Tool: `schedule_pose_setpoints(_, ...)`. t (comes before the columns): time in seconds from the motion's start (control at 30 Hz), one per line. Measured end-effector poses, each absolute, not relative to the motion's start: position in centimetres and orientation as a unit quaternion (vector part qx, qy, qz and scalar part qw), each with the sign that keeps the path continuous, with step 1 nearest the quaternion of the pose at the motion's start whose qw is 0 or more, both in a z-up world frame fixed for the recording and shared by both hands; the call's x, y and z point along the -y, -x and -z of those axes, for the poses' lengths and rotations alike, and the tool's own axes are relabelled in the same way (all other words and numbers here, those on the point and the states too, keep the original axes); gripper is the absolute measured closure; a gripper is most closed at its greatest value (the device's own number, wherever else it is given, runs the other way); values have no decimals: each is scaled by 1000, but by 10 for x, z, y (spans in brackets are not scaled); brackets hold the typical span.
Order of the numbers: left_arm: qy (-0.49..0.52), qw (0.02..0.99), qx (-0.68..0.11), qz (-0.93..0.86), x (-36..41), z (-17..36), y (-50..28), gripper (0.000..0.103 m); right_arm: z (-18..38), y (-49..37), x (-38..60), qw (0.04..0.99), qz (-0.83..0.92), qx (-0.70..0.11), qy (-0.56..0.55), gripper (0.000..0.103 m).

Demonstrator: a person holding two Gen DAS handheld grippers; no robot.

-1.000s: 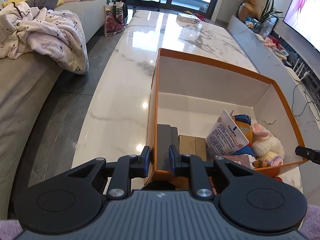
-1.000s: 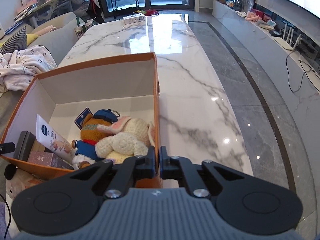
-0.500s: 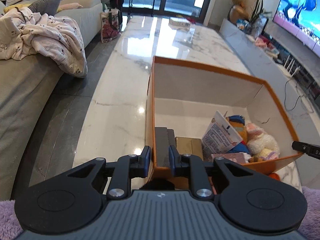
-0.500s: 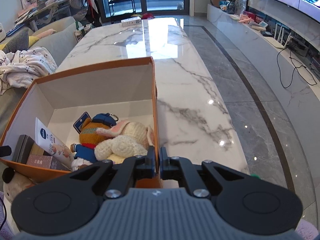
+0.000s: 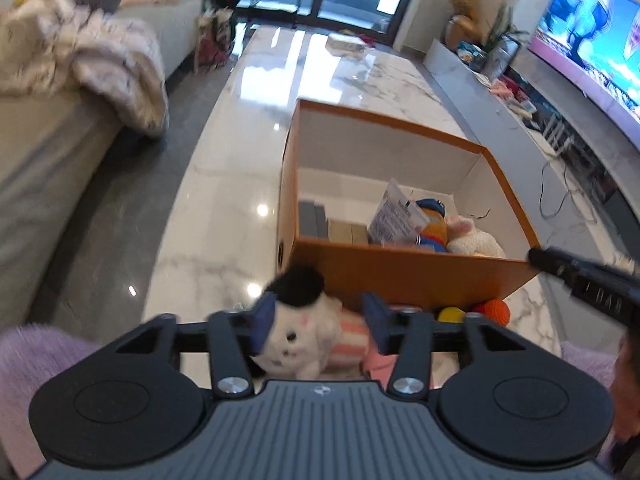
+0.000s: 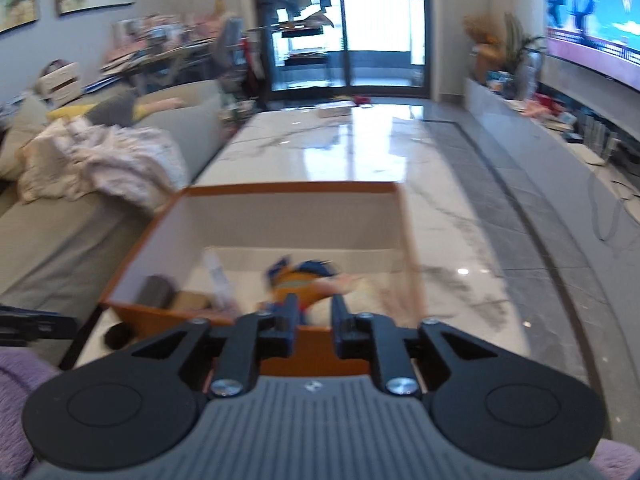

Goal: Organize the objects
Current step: 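Grasp the white dog plush with the left gripper while the right gripper grasps the pink case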

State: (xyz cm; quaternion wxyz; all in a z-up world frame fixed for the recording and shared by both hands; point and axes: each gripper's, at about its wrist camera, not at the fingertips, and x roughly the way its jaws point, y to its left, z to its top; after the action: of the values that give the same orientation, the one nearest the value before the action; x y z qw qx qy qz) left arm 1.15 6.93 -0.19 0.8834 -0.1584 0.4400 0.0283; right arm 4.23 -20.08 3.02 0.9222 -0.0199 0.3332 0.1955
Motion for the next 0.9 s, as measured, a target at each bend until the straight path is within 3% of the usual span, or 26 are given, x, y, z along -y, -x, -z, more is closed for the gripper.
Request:
schedule_pose_setpoints(0.43, 349, 812, -465, -50, -90, 67, -11, 43, 25, -25, 148, 891, -249, -376, 46, 73)
schedule_pose_setpoints(0.63, 394, 790, -463, -74, -96, 87, -5, 43, 51, -33, 119, 875, -277, -393, 61, 90)
schedule_pose_setpoints(0.77, 466, 765, -437, -79, -111, 96, -1, 34, 66, -42, 105, 873, -270, -398, 74, 90)
schedule_pose_setpoints(0.9, 463, 763, -441, -92, -113, 100, -6, 32, 73, -42, 99, 863, -287, -408, 76, 94)
